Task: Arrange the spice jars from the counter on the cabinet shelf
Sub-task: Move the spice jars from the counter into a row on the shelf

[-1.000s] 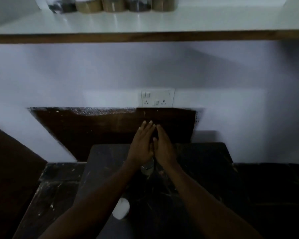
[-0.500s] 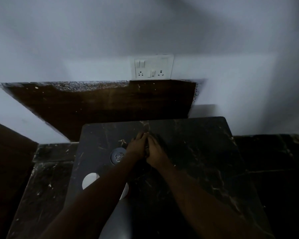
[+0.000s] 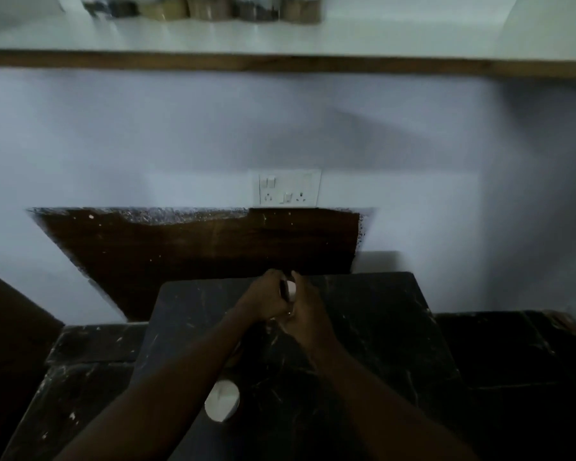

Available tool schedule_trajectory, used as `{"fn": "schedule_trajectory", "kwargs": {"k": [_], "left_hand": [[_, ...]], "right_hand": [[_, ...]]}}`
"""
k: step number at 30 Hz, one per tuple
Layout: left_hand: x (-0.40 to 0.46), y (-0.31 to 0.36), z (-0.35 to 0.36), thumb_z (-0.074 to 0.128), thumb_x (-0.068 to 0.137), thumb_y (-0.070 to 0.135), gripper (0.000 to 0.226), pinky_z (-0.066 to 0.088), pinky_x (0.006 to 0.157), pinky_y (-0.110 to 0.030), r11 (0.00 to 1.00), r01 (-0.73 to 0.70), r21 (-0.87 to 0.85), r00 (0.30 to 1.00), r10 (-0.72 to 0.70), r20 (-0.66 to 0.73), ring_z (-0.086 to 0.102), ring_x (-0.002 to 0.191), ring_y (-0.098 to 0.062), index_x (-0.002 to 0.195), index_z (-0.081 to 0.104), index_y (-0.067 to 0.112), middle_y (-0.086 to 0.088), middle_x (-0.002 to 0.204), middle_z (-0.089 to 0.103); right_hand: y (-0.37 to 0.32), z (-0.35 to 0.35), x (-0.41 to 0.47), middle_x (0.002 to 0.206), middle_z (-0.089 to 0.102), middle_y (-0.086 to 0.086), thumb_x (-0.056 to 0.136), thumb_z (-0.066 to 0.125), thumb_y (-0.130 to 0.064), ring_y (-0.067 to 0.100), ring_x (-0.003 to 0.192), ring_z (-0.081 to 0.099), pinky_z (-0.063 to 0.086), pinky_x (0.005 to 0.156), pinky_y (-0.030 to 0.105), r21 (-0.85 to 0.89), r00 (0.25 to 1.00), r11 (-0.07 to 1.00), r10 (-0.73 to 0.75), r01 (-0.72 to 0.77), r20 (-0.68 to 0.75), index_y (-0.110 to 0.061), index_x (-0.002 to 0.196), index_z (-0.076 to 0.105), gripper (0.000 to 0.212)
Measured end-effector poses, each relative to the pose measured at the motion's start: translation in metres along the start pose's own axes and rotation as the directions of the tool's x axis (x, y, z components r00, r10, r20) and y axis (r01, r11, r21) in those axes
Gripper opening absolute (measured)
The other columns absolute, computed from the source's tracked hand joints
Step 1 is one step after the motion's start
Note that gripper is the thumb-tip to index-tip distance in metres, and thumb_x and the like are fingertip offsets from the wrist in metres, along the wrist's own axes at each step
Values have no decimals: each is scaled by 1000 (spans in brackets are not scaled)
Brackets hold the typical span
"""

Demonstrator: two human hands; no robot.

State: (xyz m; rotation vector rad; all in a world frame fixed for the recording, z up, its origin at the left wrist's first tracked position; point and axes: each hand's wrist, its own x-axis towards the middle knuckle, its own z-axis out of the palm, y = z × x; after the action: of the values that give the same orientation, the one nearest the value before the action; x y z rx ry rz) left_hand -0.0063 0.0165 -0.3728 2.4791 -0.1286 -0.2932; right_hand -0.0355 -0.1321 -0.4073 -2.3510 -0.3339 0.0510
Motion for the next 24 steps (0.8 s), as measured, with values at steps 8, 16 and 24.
{"fn": "schedule_trajectory", "kwargs": {"k": [8, 16, 24], "left_hand": [[-29, 85, -140, 57, 94, -2, 42, 55, 103, -40, 706, -241, -666, 970, 203, -137, 67, 122, -27, 134, 62, 9, -10, 133, 69], [-61, 178, -221, 70, 75, -2, 68, 57, 99, -51, 619, -514, -594, 858, 362, -365, 67, 120, -34, 139, 58, 19, -13, 130, 69], [-34, 261, -267, 91, 50, 47, 85, 56, 84, -27, 828, -550, -106, 587, 292, -755, 57, 110, -10, 126, 57, 30, 8, 118, 54]], "right_hand": [[-86, -151, 39, 122, 64, -21, 74, 88, -43, -4, 115, 63, 54, 91, 13, 289, 934, 897, -274, 334, -230, -31, 130, 54, 67], [-197, -295, 64, 125, 68, -9, 86, 74, -30, 7, 114, 66, 56, 92, 25, 314, 784, 742, -441, 593, -437, -21, 129, 63, 45], [-260, -383, 92, 122, 58, -2, 86, 77, -33, 9, 111, 56, 46, 90, 19, -20, 707, 803, -535, 595, -463, -29, 116, 70, 32]]}}
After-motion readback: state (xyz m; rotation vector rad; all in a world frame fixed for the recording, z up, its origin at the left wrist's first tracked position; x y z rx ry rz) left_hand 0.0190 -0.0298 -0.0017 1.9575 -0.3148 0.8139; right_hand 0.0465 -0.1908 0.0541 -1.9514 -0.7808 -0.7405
